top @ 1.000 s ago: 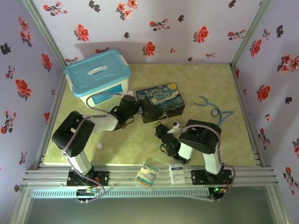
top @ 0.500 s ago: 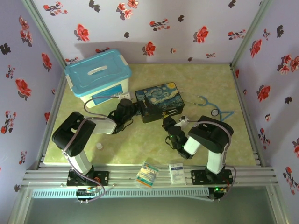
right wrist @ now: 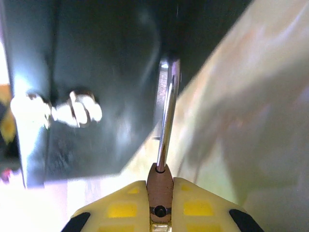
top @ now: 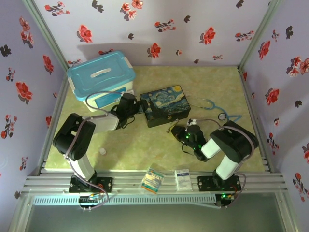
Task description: Unlock a padlock with a key
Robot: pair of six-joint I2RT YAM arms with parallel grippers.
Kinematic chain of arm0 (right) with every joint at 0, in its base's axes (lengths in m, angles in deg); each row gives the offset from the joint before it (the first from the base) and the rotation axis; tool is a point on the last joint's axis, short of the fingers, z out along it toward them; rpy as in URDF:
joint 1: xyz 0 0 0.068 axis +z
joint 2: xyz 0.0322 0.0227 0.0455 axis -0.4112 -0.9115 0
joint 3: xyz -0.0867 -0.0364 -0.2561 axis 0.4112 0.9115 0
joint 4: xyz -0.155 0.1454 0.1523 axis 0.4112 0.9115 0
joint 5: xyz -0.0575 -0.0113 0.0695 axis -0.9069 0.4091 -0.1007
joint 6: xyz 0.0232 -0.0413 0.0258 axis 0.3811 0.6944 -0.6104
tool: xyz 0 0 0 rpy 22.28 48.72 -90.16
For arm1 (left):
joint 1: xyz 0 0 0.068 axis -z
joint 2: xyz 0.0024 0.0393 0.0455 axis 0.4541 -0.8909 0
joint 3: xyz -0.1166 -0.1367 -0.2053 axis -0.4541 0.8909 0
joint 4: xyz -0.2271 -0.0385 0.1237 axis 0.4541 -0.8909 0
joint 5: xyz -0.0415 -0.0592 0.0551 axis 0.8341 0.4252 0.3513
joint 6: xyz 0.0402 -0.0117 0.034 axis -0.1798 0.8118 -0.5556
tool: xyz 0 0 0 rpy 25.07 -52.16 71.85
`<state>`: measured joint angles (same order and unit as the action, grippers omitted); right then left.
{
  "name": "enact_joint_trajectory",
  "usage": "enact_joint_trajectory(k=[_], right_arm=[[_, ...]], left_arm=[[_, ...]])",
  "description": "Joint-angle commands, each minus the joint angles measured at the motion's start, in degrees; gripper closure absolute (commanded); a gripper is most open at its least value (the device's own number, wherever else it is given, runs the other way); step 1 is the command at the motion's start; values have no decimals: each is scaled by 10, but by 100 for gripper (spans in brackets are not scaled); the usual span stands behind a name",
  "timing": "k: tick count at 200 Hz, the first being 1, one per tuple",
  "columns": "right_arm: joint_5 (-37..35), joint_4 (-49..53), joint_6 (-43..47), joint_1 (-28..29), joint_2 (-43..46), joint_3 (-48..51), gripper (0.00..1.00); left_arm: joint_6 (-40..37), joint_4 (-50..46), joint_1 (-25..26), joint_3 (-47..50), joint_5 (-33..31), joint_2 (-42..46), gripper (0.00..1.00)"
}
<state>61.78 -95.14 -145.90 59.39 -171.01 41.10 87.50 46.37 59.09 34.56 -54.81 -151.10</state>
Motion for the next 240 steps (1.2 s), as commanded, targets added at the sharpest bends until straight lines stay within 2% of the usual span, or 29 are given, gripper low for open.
enact_joint_trajectory(k=[1, 21, 44, 62, 73, 108, 161, 176, 194, 212, 223, 240], right_arm=[[120, 190, 67, -13, 65, -22, 100], [148, 335, 116, -28, 141, -39, 100], [173, 560, 187, -59, 215, -78, 100], [222, 693, 257, -88, 214, -111, 100], [224, 749, 286, -99, 203, -124, 100], [171, 809, 305, -111, 211, -137, 100], [110, 874, 320, -130, 243, -154, 99], [83, 890, 322, -129, 228, -162, 91], [65, 894, 324, -129, 213, -170, 76], [28, 907, 325, -129, 231, -177, 74], [10, 908, 324, -129, 244, -180, 64], [9, 894, 329, -129, 238, -190, 61]], left_arm=[[-48, -149, -26, -15, -9, -41, 49], [-59, -160, -33, -31, -2, -37, 49], [-79, -181, -36, -51, -2, -27, 45], [-89, -198, -43, -76, 3, -25, 44], [-97, -212, -44, -95, 6, -20, 43], [-94, -225, -44, -99, 18, 36, 41], [-79, -225, -39, -32, 26, 168, 38], [-73, -227, -39, -16, 34, 195, 37], [-74, -237, -35, -6, 40, 216, 34], [-79, -249, -33, 1, 39, 237, 34], [-85, -263, -33, -1, 38, 246, 32], [-88, -281, -33, -2, 35, 260, 27]])
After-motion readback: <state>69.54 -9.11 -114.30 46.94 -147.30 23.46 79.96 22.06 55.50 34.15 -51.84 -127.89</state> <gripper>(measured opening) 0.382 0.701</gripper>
